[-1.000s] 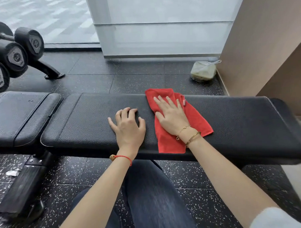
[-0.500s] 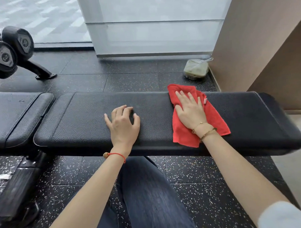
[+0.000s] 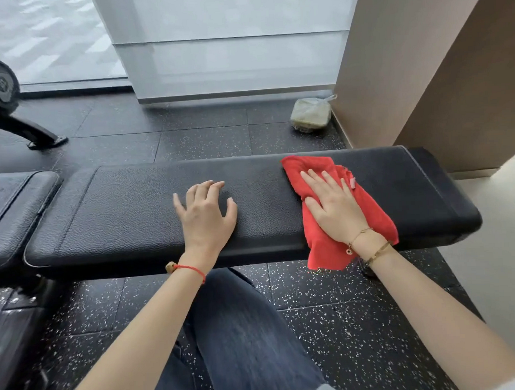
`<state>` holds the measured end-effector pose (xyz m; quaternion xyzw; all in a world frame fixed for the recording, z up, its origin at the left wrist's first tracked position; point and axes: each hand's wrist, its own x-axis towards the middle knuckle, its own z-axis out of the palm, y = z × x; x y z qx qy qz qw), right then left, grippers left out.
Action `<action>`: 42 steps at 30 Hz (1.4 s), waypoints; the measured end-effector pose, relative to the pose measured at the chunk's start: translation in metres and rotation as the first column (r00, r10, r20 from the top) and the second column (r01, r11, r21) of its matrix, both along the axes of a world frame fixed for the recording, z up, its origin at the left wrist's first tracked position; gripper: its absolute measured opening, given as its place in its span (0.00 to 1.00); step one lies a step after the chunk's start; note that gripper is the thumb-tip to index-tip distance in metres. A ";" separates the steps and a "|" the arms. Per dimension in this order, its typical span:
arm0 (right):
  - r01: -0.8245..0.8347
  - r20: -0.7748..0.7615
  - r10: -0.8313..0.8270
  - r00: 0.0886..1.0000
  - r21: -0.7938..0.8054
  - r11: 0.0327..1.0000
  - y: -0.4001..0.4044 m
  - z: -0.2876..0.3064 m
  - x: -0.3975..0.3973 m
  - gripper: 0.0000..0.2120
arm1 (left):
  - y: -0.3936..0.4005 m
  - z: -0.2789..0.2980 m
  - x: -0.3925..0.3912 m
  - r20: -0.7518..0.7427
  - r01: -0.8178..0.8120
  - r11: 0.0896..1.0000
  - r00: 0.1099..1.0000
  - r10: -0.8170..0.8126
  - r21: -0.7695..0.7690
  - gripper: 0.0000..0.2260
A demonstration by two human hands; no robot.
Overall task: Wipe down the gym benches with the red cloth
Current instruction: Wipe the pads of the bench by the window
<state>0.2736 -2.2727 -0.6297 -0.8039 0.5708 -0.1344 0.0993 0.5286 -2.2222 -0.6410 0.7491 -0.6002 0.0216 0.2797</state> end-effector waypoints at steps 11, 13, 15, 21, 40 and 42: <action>0.194 -0.065 -0.190 0.980 0.056 0.979 -0.068 0.007 -0.004 0.27 | -0.036 0.004 -0.082 -0.053 0.105 0.987 0.994 -0.099 0.121 0.21; 0.174 -0.066 -0.170 0.983 0.061 0.983 -0.062 0.006 -0.004 0.27 | -0.037 0.000 -0.085 -0.014 0.099 0.985 0.995 -0.098 0.139 0.20; 0.157 -0.062 -0.154 0.986 0.048 0.986 -0.050 0.004 -0.009 0.27 | -0.038 -0.001 -0.083 0.004 0.098 0.987 0.995 -0.100 0.131 0.19; 0.244 -0.061 -0.243 0.968 0.008 0.970 -0.009 -0.004 -0.051 0.27 | -0.037 -0.004 -0.081 0.003 0.119 0.986 0.993 -0.120 0.117 0.19; 0.324 -0.066 -0.319 0.945 0.089 0.942 -0.088 0.009 -0.038 0.27 | -0.039 -0.005 -0.088 0.040 0.097 0.987 0.994 -0.103 0.125 0.19; 0.183 -0.057 -0.179 0.982 0.073 0.980 -0.077 0.008 -0.005 0.27 | -0.040 -0.004 -0.088 0.024 0.098 0.987 0.995 -0.102 0.128 0.20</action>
